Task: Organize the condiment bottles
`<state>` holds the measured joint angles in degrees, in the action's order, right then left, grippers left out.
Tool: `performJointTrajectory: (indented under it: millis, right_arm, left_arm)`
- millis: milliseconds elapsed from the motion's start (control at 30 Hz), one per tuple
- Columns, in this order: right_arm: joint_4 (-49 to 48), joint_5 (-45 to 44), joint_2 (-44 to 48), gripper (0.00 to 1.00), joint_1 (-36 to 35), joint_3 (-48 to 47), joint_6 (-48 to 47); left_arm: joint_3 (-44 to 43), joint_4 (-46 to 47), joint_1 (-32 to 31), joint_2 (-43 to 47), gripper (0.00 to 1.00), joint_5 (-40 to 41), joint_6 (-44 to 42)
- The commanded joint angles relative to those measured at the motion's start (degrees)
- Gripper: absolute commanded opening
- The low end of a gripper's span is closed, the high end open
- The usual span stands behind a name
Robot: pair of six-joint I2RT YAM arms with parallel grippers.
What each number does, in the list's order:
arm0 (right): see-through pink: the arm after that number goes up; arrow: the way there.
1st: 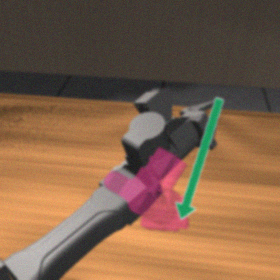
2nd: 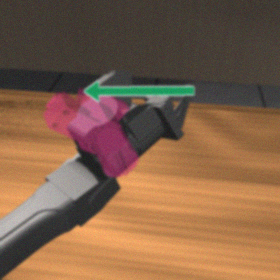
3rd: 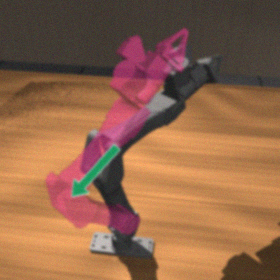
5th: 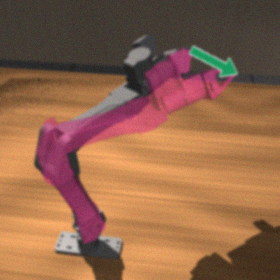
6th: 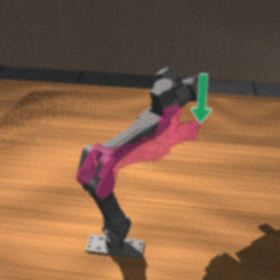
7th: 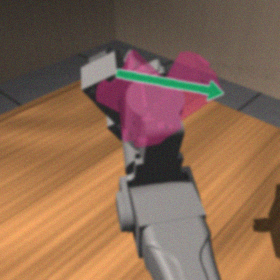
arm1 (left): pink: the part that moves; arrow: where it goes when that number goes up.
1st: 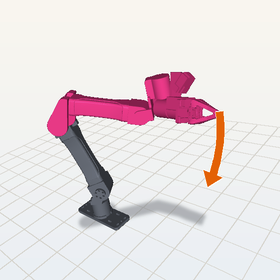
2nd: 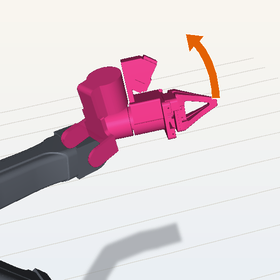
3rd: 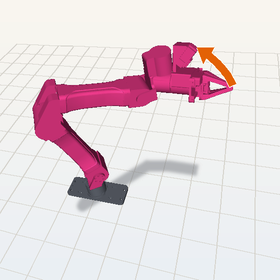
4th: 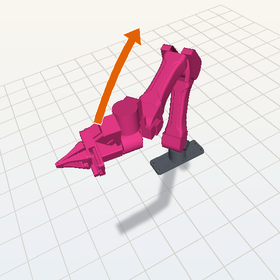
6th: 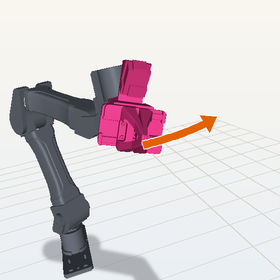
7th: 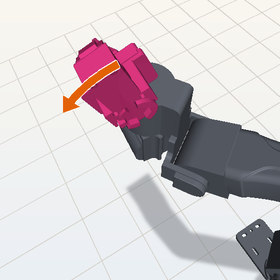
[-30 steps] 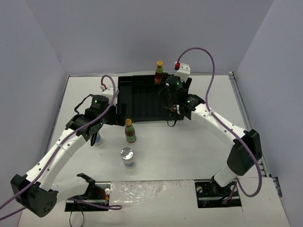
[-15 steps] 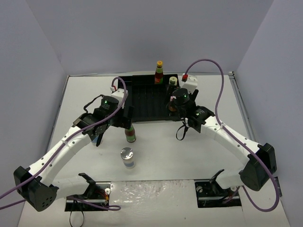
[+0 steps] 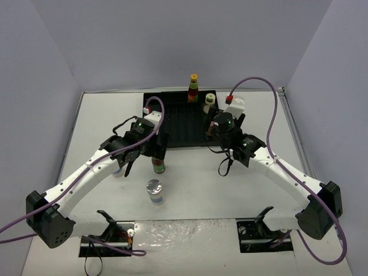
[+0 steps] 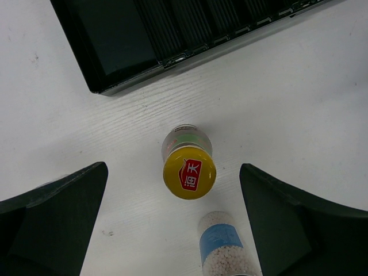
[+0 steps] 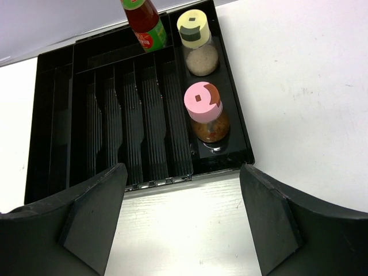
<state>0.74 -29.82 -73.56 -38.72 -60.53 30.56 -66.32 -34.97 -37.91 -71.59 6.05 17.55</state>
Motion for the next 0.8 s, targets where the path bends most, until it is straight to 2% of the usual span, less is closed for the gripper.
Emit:
performJointTrajectory:
  millis: [0, 767]
  right_arm:
    - [-2.41, -2.54, 3.13, 0.76, -0.48, 0.40, 0.91]
    - [-2.34, -2.68, 4.32, 0.76, -0.48, 3.30, 1.77]
  left_arm:
    - [-3.51, 0.41, -0.78, -0.47, 0.93, 2.48, 2.66]
    - [-2.67, -1.41, -3.75, -3.21, 0.81, 6.08, 6.44]
